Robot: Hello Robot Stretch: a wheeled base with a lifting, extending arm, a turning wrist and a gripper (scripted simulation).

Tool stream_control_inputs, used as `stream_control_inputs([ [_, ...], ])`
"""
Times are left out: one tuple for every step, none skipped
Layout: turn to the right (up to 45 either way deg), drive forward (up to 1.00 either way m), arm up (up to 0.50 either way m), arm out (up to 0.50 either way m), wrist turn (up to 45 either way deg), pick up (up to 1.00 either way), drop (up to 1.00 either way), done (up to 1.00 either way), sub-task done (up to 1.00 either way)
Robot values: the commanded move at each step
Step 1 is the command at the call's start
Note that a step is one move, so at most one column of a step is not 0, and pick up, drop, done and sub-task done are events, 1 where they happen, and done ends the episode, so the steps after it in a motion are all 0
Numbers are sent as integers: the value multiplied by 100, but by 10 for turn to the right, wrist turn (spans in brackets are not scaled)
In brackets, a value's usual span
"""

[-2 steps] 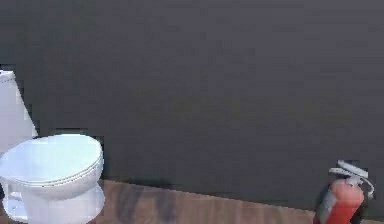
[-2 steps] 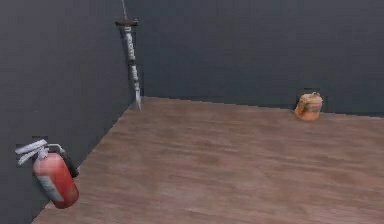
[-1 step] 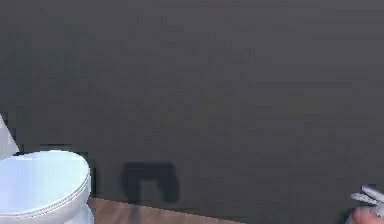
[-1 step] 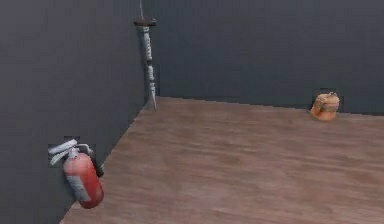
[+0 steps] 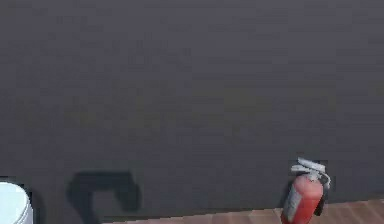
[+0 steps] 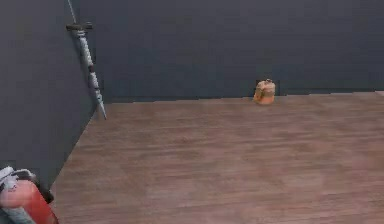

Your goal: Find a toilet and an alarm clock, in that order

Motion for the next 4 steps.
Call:
stream_control_inputs([
  [0,30,0,0,0,0,0,0,0],
  [-450,0,0,0,0,0,0,0,0],
  [-300,0,0,0,0,0,0,0,0],
  [0,0,0,0,0,0,0,0,100],
])
